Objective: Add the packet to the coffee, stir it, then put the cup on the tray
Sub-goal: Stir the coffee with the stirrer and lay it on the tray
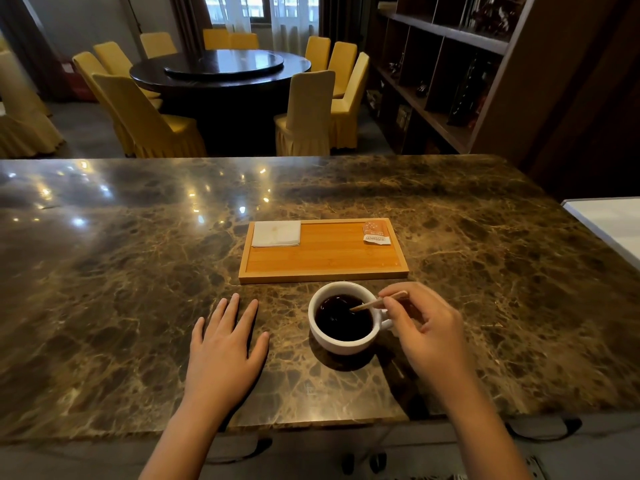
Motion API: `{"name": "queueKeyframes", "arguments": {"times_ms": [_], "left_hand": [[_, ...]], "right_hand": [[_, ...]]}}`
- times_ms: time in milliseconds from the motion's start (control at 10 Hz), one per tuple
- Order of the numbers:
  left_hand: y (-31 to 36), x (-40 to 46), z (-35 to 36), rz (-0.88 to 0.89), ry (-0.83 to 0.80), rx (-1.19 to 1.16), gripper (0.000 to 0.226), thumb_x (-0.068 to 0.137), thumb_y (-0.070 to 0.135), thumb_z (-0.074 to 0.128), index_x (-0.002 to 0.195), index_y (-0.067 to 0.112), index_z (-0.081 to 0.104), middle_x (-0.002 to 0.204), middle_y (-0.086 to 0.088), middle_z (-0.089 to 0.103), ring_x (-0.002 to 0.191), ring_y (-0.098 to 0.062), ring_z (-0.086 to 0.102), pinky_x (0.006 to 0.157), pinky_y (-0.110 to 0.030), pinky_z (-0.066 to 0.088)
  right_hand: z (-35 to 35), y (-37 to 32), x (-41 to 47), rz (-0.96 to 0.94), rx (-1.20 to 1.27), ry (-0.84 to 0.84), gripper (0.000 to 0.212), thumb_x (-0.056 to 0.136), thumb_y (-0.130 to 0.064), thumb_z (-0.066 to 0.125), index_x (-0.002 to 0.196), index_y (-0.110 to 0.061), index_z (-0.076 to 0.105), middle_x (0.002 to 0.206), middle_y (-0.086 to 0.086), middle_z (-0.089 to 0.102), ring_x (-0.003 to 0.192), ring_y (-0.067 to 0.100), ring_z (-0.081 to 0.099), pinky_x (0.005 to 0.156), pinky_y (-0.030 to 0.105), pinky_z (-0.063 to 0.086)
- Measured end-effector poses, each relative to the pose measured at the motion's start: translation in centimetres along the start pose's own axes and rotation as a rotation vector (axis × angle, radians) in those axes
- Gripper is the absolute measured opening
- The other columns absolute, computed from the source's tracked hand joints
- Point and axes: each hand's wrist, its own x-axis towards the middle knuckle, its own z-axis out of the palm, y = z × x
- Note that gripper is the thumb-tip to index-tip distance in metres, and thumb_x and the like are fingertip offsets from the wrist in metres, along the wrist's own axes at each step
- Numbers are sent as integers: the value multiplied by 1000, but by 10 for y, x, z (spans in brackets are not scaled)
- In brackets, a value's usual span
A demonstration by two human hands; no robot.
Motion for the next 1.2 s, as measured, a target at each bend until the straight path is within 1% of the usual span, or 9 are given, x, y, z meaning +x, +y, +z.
{"name": "queueKeyframes", "arguments": {"times_ms": [200, 400, 500, 700, 800, 900, 1000, 1100, 1200], "left_hand": [[0, 0, -1, 5, 5, -6, 69, 79, 60, 13, 139, 29, 24, 150, -5, 18, 138, -18, 7, 111, -49, 8], [1, -1, -1, 2, 2, 6, 68, 79, 60, 13, 139, 29, 23, 150, -5, 18, 138, -17, 6, 111, -48, 8], [-1, 0, 0, 1, 0, 14, 68, 79, 60, 13, 139, 30, 22, 151, -5, 18, 138, -17, 6, 111, -48, 8], [0, 0, 0, 0, 2, 18, 67, 80, 59, 13, 139, 30, 22, 150, -4, 18, 138, -17, 6, 111, -48, 8], [0, 0, 0, 0, 6, 17, 67, 79, 59, 14, 139, 29, 23, 150, -5, 18, 138, -17, 7, 111, -48, 8], [0, 0, 0, 2, 8, 17, 68, 79, 59, 14, 139, 29, 24, 150, -5, 19, 138, -17, 7, 111, -48, 9], [1, -1, 0, 4, 10, 13, 68, 79, 59, 13, 139, 29, 24, 150, -5, 19, 138, -17, 8, 111, -48, 9], [0, 0, 0, 5, 13, 10, 67, 79, 59, 14, 139, 29, 24, 150, -5, 20, 138, -17, 8, 111, -48, 9], [0, 0, 1, 6, 16, 12, 67, 79, 59, 14, 139, 29, 24, 150, -6, 20, 138, -17, 9, 111, -48, 9]], "right_hand": [[-8, -2, -3, -76, -59, -22, 12, 86, -23, 53, 81, -18, 62, 78, -12, 62, 78, 4, 60, 64, 16, 50], [5, -2, -6, 21, 136, -61, 18, 86, -9, 61, 85, -26, 67, 80, -9, 69, 83, 6, 66, 69, 18, 55], [10, 0, -2, 37, 166, -18, 18, 85, -6, 61, 88, -22, 68, 85, -8, 70, 84, 8, 67, 71, 20, 56], [-7, 0, -2, -61, -59, 13, 11, 88, -9, 58, 87, -19, 63, 84, -18, 59, 85, 2, 59, 65, 12, 50], [-10, -2, -4, -77, -97, -9, 9, 88, -13, 55, 85, -18, 63, 81, -14, 60, 83, 3, 59, 65, 14, 50], [-6, -4, -7, 51, 38, -69, 16, 90, -12, 56, 82, -23, 64, 75, -9, 65, 81, 7, 63, 67, 15, 53], [-6, -5, -7, 164, 184, -81, 19, 89, -9, 57, 81, -25, 64, 81, -5, 68, 77, 9, 67, 66, 19, 56], [-15, -6, -1, 195, 200, -4, 20, 89, -10, 56, 79, -26, 64, 87, -7, 67, 72, 10, 67, 61, 21, 56], [-25, -5, 6, 184, 154, 50, 18, 89, -13, 56, 79, -26, 63, 81, -2, 68, 71, 11, 66, 61, 24, 55]]}}
